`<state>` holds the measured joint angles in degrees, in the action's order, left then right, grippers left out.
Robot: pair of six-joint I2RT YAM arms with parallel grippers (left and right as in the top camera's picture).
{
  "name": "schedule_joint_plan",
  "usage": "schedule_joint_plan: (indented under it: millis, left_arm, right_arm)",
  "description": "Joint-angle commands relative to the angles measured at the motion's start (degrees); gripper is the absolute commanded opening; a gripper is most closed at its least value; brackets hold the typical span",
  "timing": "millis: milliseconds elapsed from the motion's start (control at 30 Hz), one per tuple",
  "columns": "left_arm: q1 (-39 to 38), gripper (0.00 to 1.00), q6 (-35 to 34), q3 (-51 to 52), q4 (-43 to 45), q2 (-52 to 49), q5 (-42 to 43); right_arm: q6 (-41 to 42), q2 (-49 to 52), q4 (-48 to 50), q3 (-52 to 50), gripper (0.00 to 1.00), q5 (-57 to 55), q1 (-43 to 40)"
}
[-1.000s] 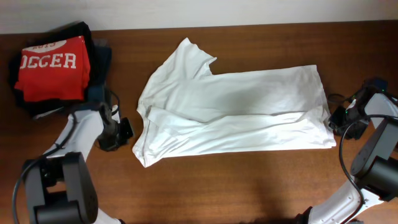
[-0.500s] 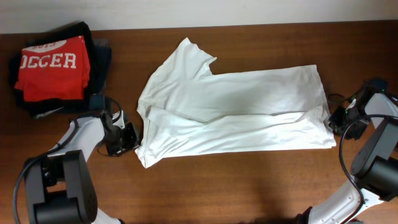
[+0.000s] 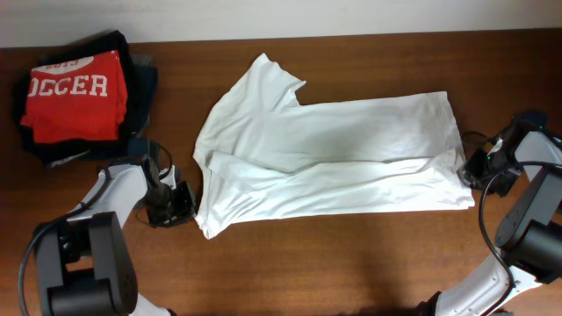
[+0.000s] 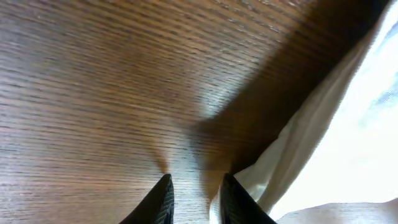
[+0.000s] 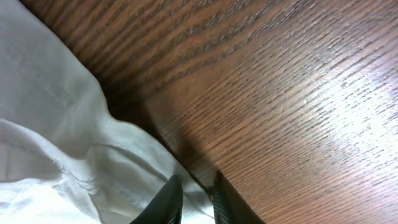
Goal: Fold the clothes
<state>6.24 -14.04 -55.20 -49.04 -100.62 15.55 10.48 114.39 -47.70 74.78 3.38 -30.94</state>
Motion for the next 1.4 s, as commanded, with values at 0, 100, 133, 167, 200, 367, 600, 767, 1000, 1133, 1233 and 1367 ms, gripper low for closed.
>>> schedule_joint_plan:
  millis: [0, 100, 133, 167, 200, 367, 600, 767, 1000, 1133, 1233, 1367]
  left_arm:
    - [0.2, 0.20, 0.9, -2.1, -0.1, -0.7, -1.0]
    - [0.2, 0.09, 0.9, -2.2, 0.2, -0.7, 0.2]
    - [0.2, 0.09, 0.9, -2.2, 0.3, -0.7, 0.7]
    - [0.2, 0.09, 0.9, -2.2, 0.3, -0.7, 2.3]
    - [0.2, 0.09, 0.9, -2.2, 0.5, -0.7, 4.3]
    - [0.9, 0.50, 0.9, -2.3, -0.8, -0.7, 5.3]
    - [11.4, 0.41, 0.9, -2.3, -4.2, -0.7, 10.2]
    - [11.6, 0.57, -2.1, -2.3, 0.4, -0.7, 15.2]
    - [11.1, 0.53, -3.3, -1.9, 1.7, -0.7, 14.0]
    - [6.3, 0.47, -7.0, -1.8, 0.6, -0.7, 12.9]
    - [2.9, 0.47, -6.9, -1.8, -0.3, -0.7, 3.3]
    - [0.3, 0.33, -6.9, -1.8, -0.5, -0.7, -3.9]
  right_arm:
    - [-0.2, 1.1, -0.1, 0.4, 0.18, 1.2, 0.2]
    - [-0.2, 1.1, -0.1, 0.4, 0.04, 1.1, 0.2]
    - [-0.2, 1.1, -0.1, 0.4, 0.04, 0.9, 0.2]
    - [-0.2, 1.1, -0.1, 0.4, 0.04, 0.9, 0.2]
    - [-0.2, 1.1, -0.1, 0.4, 0.04, 0.9, 0.2]
    - [-0.2, 1.1, 0.0, 0.4, 0.04, 0.9, 0.2]
    - [-0.2, 1.1, 0.0, 0.4, 0.04, 0.9, 0.2]
    - [-0.2, 1.1, 0.0, 0.4, 0.05, 0.9, 0.2]
    - [-0.2, 1.1, 0.0, 0.4, 0.05, 0.9, 0.2]
    - [-0.2, 1.1, -0.1, 0.4, 0.05, 0.9, 0.2]
    - [-0.2, 1.1, -0.1, 0.4, 0.05, 0.9, 0.2]
    - [-0.2, 1.1, -0.1, 0.4, 0.05, 0.9, 0.2]
